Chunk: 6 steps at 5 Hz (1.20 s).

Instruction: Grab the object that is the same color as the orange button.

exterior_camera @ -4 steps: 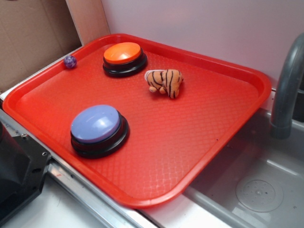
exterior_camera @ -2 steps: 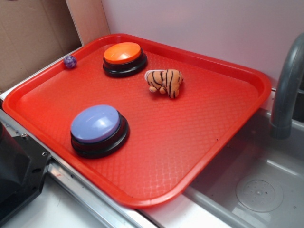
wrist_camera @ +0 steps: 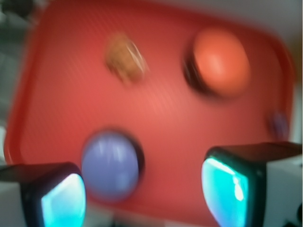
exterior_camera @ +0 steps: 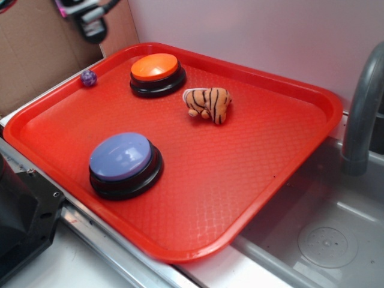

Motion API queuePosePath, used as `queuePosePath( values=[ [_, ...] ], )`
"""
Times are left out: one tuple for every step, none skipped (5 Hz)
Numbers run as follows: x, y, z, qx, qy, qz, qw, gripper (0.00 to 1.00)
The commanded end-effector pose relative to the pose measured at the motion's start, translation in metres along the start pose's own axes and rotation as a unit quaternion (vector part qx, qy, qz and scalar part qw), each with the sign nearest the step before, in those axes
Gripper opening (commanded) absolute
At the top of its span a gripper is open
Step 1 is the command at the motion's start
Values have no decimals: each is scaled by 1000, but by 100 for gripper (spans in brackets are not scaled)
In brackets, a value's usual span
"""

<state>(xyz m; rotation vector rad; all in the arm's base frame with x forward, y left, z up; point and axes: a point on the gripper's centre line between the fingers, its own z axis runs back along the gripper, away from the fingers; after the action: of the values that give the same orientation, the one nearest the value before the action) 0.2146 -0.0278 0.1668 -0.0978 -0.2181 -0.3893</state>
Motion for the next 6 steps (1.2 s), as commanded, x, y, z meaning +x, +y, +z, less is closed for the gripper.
queuePosePath(
  values=[
    [53,-15,-64,10,-27,-79,996,100],
    [53,-20,-91,23,-16,-109,994,100],
    [57,-20,-104,42,-14,-115,992,100],
    [67,-16,-125,51,-6,-138,989,100],
    [64,-17,-136,34,-5,-148,988,100],
    [55,-22,-151,42,18,-158,986,100]
  ],
)
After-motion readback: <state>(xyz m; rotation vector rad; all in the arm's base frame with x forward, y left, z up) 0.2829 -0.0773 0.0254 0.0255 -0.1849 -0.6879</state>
